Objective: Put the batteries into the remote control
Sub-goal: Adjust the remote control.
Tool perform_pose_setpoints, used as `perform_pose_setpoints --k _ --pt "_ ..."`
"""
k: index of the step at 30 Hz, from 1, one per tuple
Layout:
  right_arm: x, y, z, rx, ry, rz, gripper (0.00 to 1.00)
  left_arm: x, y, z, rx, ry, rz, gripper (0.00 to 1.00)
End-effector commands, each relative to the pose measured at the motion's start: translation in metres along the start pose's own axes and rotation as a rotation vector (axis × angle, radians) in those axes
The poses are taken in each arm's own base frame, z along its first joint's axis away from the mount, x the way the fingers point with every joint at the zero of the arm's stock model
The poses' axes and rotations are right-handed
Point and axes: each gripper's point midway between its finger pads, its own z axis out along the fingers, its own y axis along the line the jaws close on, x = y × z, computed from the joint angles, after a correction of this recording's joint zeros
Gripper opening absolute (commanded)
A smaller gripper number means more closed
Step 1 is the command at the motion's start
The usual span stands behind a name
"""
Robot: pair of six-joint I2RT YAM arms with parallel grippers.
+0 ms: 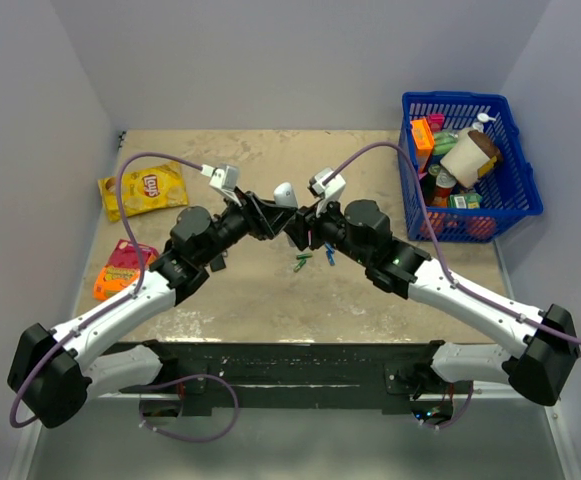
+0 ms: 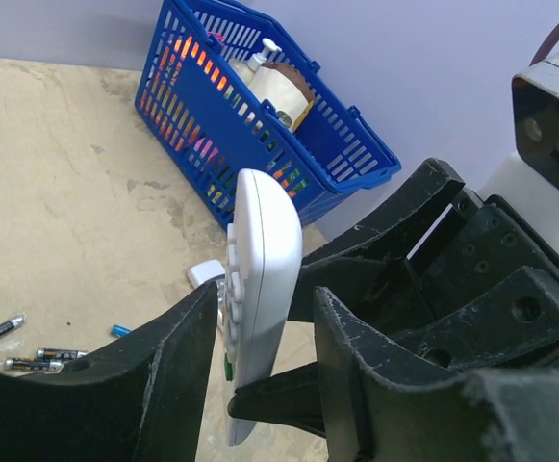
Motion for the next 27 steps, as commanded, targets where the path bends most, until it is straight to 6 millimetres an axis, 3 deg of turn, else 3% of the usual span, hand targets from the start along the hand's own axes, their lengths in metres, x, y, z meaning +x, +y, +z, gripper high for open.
perform_pose_setpoints --k 1,5,9,10,11,12,13,14,15,17,21,27 --pt "-0.036 0.011 -0.008 -0.032 -0.122 0.039 0.0 -0.014 -0.019 0.005 0.062 -0.043 0.038 0.45" --pt "-0.039 0.01 -0.011 -0.028 -0.122 0.05 0.16 -0.021 -0.018 0.003 0.042 -0.052 0.113 0.24" --pt "-0.031 0.013 -0.017 -0.038 -0.05 0.072 0.68 -0.03 -0.012 -0.005 -0.005 -0.051 0.228 0.12" --pt "-0.041 0.014 -0.018 -0.039 -0.058 0.077 0.73 -0.033 -0.012 -0.007 -0.01 -0.053 0.275 0.12" --pt "-0.029 0.012 -0.022 -0.032 0.01 0.08 0.77 -0.033 -0.008 -0.01 -0.033 -0.044 0.296 0.11" --pt "-0.031 0.009 -0.023 -0.02 0.028 0.099 0.85 -0.034 -0.005 -0.012 -0.047 -0.042 0.319 0.11" --pt "-0.046 0.011 -0.027 -0.027 0.021 0.106 0.87 -0.037 -0.004 -0.012 -0.056 -0.041 0.363 0.11" --pt "-0.039 0.008 -0.03 -0.015 0.076 0.113 0.89 -0.036 0.0 -0.015 -0.073 -0.03 0.385 0.11" --pt "-0.057 0.01 -0.034 -0.023 0.057 0.122 0.9 -0.036 0.002 -0.016 -0.083 -0.025 0.404 0.11" --pt "-0.064 0.009 -0.037 -0.017 0.077 0.139 0.97 -0.036 0.007 -0.017 -0.103 -0.006 0.455 0.11" --pt "-0.092 0.011 -0.04 -0.004 0.077 0.2 0.98 -0.039 0.007 -0.017 -0.1 0.012 0.527 0.11" --pt "-0.094 0.021 -0.016 -0.028 0.165 0.242 0.98 -0.033 -0.005 -0.017 -0.02 0.04 0.575 0.13"
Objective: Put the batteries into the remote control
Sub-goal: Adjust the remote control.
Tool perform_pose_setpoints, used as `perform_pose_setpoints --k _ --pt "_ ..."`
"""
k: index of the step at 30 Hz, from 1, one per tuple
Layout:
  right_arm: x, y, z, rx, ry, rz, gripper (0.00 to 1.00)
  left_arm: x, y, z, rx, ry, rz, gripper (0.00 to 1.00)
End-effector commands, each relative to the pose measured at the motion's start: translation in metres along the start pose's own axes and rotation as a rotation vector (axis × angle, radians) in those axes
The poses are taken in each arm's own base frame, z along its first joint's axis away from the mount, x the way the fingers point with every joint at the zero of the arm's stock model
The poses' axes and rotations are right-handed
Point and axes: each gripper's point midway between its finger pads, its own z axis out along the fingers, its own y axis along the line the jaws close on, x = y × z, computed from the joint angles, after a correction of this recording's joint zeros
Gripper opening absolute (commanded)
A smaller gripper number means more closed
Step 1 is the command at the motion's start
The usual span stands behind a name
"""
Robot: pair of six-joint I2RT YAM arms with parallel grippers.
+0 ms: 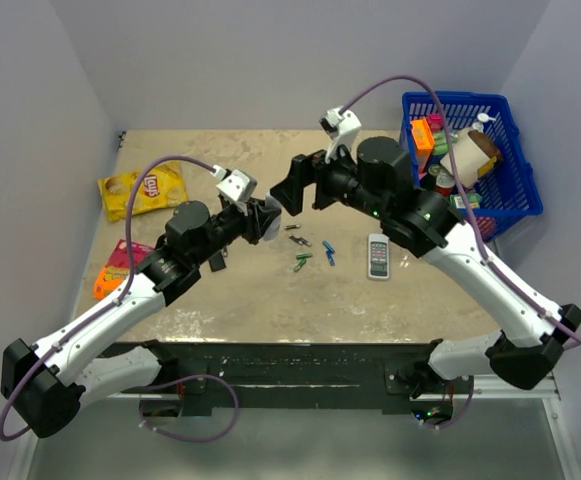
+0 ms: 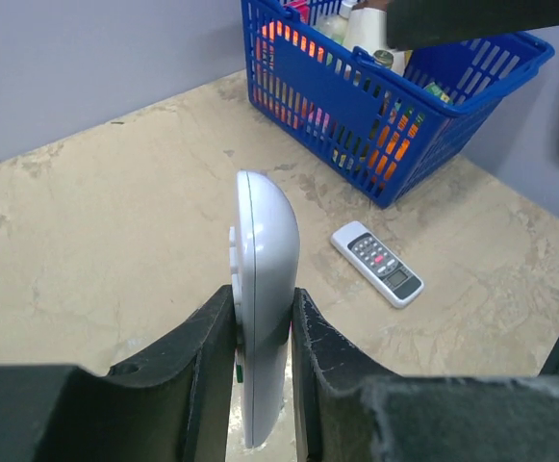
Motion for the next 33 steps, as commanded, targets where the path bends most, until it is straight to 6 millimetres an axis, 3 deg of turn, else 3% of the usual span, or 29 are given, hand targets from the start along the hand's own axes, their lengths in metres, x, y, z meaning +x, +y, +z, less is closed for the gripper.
perform_pose_setpoints --k 1,3,10,24,33 --pt "0.025 0.003 0.018 -0.002 0.143 0.071 0.98 -0.032 -0.016 -0.004 0.087 -0.075 0.087 0.13" --pt "0.023 0.004 0.022 -0.004 0.139 0.082 0.96 -0.031 -0.019 -0.003 0.101 -0.073 0.085 0.13" --pt "0.049 0.005 0.039 -0.03 0.221 0.098 0.88 -0.035 -0.024 -0.004 0.128 -0.088 0.068 0.13" --pt "0.073 -0.008 0.047 0.022 0.27 0.109 0.69 -0.034 -0.02 -0.007 0.101 -0.102 0.055 0.1" --pt "0.064 -0.009 0.054 0.004 0.153 0.113 0.59 -0.034 -0.025 -0.008 0.121 -0.119 0.008 0.1"
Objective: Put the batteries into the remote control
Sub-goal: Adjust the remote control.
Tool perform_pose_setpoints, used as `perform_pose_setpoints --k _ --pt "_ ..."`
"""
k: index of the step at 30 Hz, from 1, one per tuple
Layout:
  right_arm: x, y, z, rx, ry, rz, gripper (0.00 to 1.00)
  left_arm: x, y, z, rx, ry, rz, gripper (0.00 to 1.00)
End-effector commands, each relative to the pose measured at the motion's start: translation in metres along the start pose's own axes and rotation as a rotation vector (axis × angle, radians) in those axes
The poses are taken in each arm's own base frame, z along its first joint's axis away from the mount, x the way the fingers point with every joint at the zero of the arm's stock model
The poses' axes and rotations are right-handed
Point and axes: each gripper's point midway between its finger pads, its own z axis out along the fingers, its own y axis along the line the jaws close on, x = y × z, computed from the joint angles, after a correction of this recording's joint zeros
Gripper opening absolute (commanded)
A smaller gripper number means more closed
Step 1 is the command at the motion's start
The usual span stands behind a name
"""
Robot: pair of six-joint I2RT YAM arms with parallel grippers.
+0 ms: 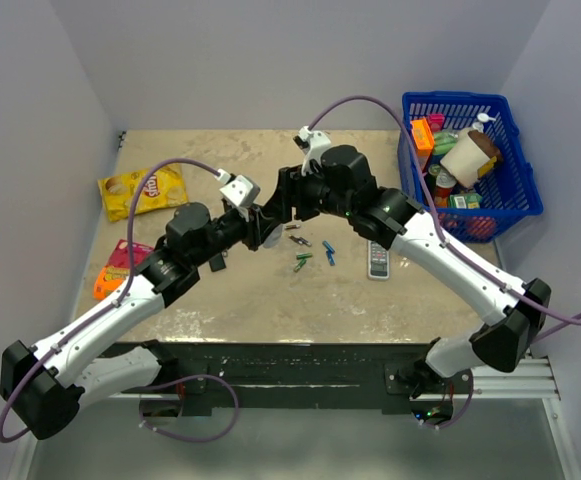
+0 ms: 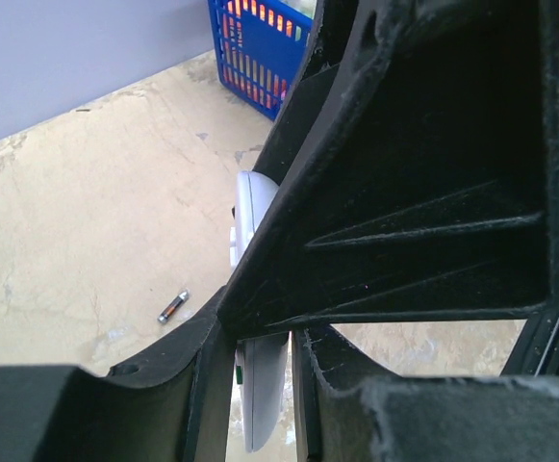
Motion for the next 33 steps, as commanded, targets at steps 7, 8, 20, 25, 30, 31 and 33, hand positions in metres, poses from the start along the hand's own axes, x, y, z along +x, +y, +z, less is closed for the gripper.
perform_pose_setpoints --k 7,8,20,25,30,31,33 --pt "-0.006 0.008 -0.002 -0.057 -0.073 -0.006 0.2 -0.048 -0.009 -0.006 0.024 -0.176 -0.014 0.1" --pt "-0.01 0.01 -0.005 -0.063 -0.09 -0.009 0.15 -0.048 -0.008 -0.006 0.019 -0.175 -0.015 0.14" --pt "-0.048 0.021 -0.031 -0.068 -0.208 -0.033 0.0 -0.025 0.002 -0.016 -0.027 -0.145 0.049 0.73" --pt "-0.054 0.025 -0.038 -0.081 -0.227 -0.023 0.0 -0.006 0.005 -0.015 -0.029 -0.103 0.089 0.75" --pt "-0.056 0.03 -0.04 -0.1 -0.23 -0.023 0.0 0.009 0.006 -0.009 -0.015 -0.082 0.099 0.75" --pt "-0.057 0.03 -0.041 -0.103 -0.234 -0.02 0.0 0.01 0.006 -0.008 -0.014 -0.084 0.099 0.75" --pt "-0.056 0.031 -0.041 -0.109 -0.231 -0.017 0.0 0.013 0.007 -0.006 -0.015 -0.082 0.1 0.75"
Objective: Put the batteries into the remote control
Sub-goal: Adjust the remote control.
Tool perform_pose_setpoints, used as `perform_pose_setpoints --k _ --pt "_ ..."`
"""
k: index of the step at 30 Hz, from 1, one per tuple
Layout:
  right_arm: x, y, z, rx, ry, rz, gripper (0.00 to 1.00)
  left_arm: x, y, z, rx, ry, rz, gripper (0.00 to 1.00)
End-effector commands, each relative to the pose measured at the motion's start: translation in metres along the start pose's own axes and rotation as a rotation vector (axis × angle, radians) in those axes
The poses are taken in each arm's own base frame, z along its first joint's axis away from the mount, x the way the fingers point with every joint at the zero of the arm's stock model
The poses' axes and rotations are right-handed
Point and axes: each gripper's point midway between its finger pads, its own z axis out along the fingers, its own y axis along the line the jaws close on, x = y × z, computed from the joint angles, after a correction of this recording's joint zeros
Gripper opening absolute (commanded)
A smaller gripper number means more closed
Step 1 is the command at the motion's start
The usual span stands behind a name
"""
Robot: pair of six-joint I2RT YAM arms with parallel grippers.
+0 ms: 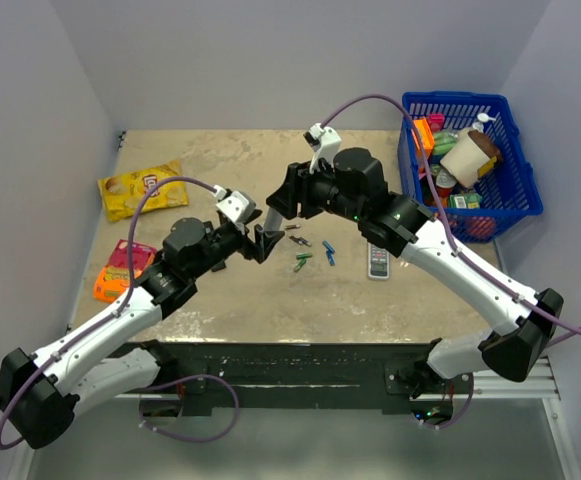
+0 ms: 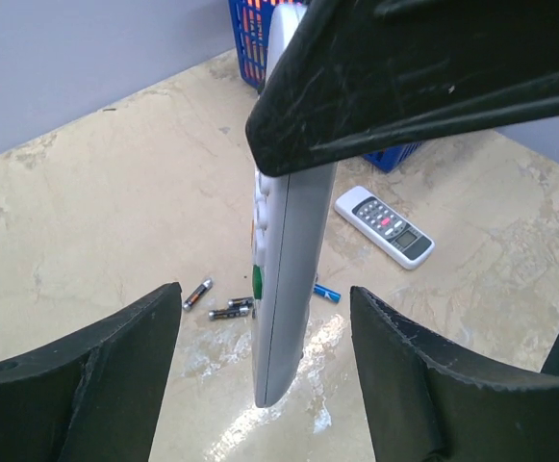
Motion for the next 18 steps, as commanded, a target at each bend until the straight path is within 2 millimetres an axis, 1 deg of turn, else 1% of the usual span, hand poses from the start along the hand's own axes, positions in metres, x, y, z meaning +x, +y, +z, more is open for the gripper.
perform_pose_setpoints --k 1,5,9,12,15,18 --pt "-0.04 0.025 -0.02 -0.076 -0.113 -0.001 0.0 -0.009 -0.001 0.007 0.015 -0.062 0.041 0.75" --pt "-0.037 0.027 -0.02 -0.09 -0.11 0.01 0.0 -0.005 0.001 0.01 0.006 -0.075 0.03 0.74" --pt "-0.038 0.029 -0.021 -0.099 -0.111 0.012 0.0 -0.002 0.006 0.012 -0.024 -0.08 0.025 0.7" --pt "-0.036 0.029 -0.02 -0.102 -0.104 0.015 0.0 -0.001 0.008 0.013 -0.035 -0.09 0.015 0.63" --pt "-0.035 0.03 -0.019 -0.108 -0.105 0.019 0.0 0.003 0.008 0.014 -0.034 -0.081 0.009 0.54" --pt "-0.038 0.031 -0.02 -0.112 -0.113 0.021 0.0 0.005 0.008 0.015 -0.031 -0.077 0.006 0.51"
